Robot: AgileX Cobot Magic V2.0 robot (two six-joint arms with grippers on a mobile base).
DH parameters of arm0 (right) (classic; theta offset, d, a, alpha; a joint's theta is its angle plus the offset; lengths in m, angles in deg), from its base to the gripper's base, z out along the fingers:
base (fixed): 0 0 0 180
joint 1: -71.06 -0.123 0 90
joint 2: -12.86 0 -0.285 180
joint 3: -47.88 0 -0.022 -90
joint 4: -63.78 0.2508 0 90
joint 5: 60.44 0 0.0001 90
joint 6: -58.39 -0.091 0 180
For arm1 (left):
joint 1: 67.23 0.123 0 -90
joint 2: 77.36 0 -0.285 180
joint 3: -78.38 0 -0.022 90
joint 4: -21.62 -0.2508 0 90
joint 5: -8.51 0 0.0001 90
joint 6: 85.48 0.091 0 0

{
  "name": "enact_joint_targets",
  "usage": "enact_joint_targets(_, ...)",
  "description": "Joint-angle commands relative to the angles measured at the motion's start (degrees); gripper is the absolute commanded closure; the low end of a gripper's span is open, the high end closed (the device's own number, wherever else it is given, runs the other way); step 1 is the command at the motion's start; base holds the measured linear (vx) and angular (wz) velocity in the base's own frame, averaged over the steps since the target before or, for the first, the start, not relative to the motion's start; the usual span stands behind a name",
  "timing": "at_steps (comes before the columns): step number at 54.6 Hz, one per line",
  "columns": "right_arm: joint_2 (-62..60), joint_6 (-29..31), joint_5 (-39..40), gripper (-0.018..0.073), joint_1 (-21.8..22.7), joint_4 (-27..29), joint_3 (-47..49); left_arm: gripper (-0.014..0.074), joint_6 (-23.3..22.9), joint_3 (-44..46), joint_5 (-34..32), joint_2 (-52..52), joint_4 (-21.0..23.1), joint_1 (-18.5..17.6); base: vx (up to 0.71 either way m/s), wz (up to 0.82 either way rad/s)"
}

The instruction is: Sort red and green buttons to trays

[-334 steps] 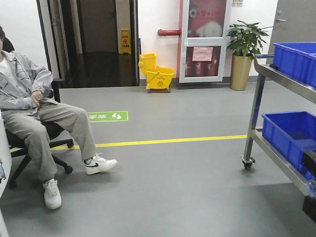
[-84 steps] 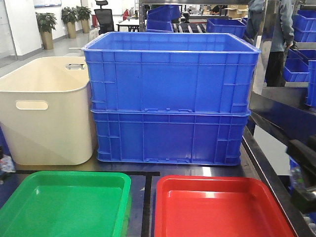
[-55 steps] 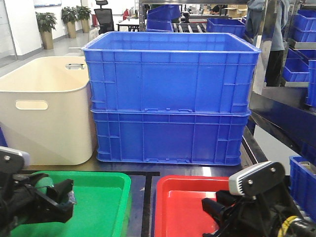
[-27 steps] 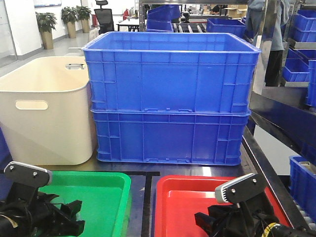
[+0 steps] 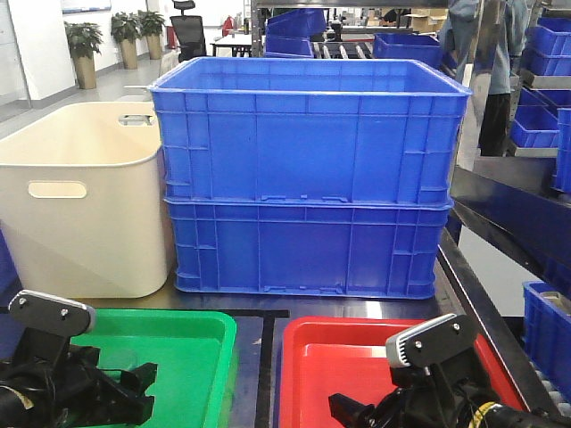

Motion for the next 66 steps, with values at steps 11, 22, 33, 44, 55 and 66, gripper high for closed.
enact_joint_targets(11, -6.3, -0.1, 4.7, -0.0051, 0.1, 0.6, 1.9, -0.0041, -0.5, 1.9, -5.9, -10.3, 0.2, -0.4, 0.00, 0.00)
enact_joint_targets(22, -14.9, -0.1, 2.9, 0.0019, 0.1, 0.4, 1.9, -0.0025, -0.6, 1.9, -2.2, -19.8, 0.2, -0.4, 0.00, 0.00)
enact_joint_targets(33, -30.0, -0.6, -6.2, 0.0078, 0.1, 0.0, 1.5, 0.0018, -0.5, 1.9, 4.5, -32.1, 0.4, -0.4, 0.00, 0.00)
enact_joint_targets(44, -38.2, -0.6, -9.0, 0.0083, 0.2, 0.1, -2.4, 0.0020, -0.5, 1.9, 9.4, -41.2, 0.4, -0.4, 0.00, 0.00)
enact_joint_targets(55, -40.0, -0.6, -9.6, 0.0083, 0.2, 0.1, -3.8, 0.0020, -0.5, 1.9, 16.2, -43.4, 0.2, -0.4, 0.00, 0.00)
enact_joint_targets(66, -40.0, -0.6, -9.6, 0.0083, 0.2, 0.1, -3.8, 0.0020, -0.5, 1.9, 16.8, -43.4, 0.2, -0.4, 0.00, 0.00)
